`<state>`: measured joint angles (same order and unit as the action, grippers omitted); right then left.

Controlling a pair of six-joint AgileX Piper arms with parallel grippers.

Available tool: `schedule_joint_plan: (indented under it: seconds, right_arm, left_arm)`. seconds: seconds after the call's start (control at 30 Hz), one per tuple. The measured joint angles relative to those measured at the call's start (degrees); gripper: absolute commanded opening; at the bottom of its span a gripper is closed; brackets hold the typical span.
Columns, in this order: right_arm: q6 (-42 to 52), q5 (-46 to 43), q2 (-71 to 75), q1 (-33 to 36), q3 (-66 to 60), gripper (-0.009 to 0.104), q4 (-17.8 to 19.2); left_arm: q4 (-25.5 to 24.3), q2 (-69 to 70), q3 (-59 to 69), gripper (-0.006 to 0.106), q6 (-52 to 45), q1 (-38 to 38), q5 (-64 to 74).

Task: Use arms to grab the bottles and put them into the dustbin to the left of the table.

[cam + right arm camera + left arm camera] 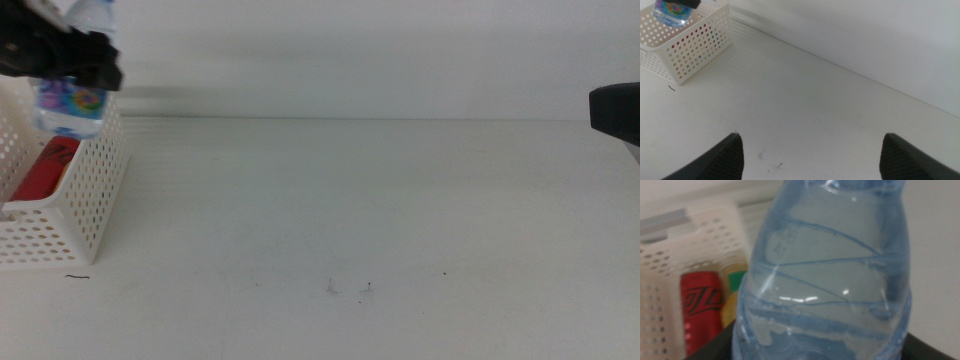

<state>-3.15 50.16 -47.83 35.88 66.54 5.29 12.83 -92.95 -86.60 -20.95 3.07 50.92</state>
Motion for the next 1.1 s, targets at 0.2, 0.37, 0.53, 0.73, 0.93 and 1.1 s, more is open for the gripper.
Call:
schedule_joint_plan:
  seconds: [0.2, 0.37, 0.53, 0.73, 0.93, 1.1]
  right_arm:
    - [0.0, 0.0, 0.0, 0.0, 0.0, 0.082, 0.0]
    - [0.0, 0.0, 0.0, 0.0, 0.0, 0.082, 0.0]
    - [0.0, 0.0, 0.0, 0.0, 0.0, 0.082, 0.0]
    - [0.0, 0.0, 0.0, 0.0, 0.0, 0.082, 0.0]
    - [0.0, 0.0, 0.0, 0.0, 0.0, 0.082, 0.0]
    - [0.0, 0.0, 0.0, 0.0, 0.0, 0.082, 0.0]
  left_arm:
    - [3.73, -9.5, -12.24, 0.014, -2.39, 8.07, 8.19]
    - [4.75, -15.03, -16.87, 0.014, -3.06, 12.4, 11.2]
    - [4.63, -19.77, -17.23, 0.014, -3.06, 14.66, 11.98]
    - [2.88, -24.93, -17.33, 0.033, -3.06, 14.69, 12.07]
    - [2.64, -26.51, -17.33, 0.087, -3.06, 14.69, 11.99]
    - [1.97, -25.36, -17.54, 0.094, -3.06, 14.69, 12.22]
